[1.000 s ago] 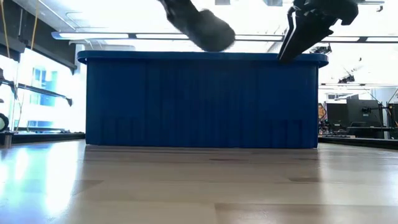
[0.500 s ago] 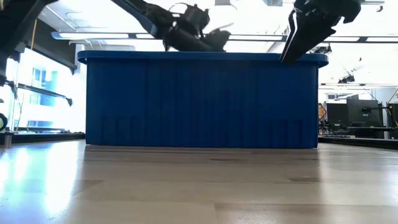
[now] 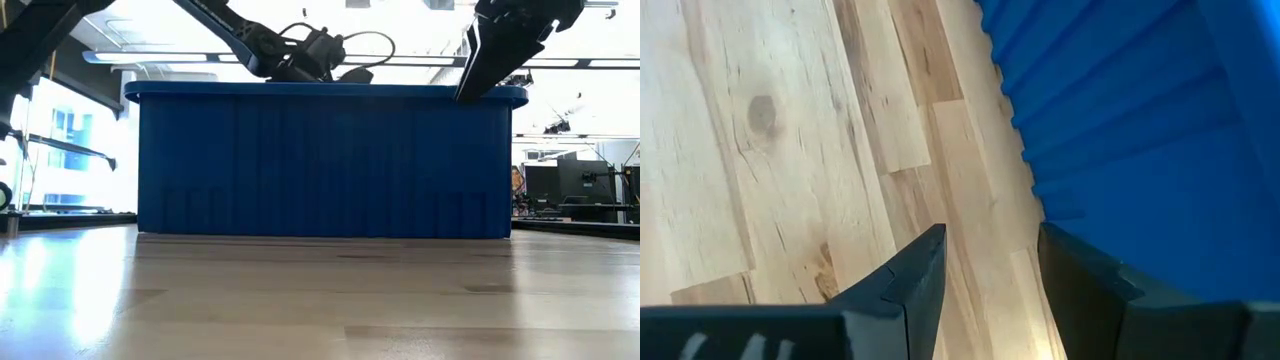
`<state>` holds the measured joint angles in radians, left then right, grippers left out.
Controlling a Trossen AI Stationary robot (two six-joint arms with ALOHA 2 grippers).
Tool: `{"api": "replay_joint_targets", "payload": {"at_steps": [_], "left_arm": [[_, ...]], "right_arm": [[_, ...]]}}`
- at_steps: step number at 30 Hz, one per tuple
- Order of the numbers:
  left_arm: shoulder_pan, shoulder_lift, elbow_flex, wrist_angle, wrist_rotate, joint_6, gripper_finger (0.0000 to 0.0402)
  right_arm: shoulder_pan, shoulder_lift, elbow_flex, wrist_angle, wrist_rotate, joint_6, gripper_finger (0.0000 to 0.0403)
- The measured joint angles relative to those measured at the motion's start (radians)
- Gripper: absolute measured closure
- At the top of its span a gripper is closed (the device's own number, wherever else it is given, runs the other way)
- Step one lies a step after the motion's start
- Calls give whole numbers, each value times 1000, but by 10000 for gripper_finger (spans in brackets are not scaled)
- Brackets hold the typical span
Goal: Pick and place slides into bin
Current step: Put the top black slide into the blue container
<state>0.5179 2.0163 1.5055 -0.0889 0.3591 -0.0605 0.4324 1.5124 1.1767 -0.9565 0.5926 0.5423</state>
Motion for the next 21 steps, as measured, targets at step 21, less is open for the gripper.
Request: {"api": "replay_joint_targets", "payload": {"at_steps": [21], "left_arm": [[11, -30, 123, -228, 232, 32, 254]], "right_arm": [[0, 0, 0, -4, -7, -79, 254]]}}
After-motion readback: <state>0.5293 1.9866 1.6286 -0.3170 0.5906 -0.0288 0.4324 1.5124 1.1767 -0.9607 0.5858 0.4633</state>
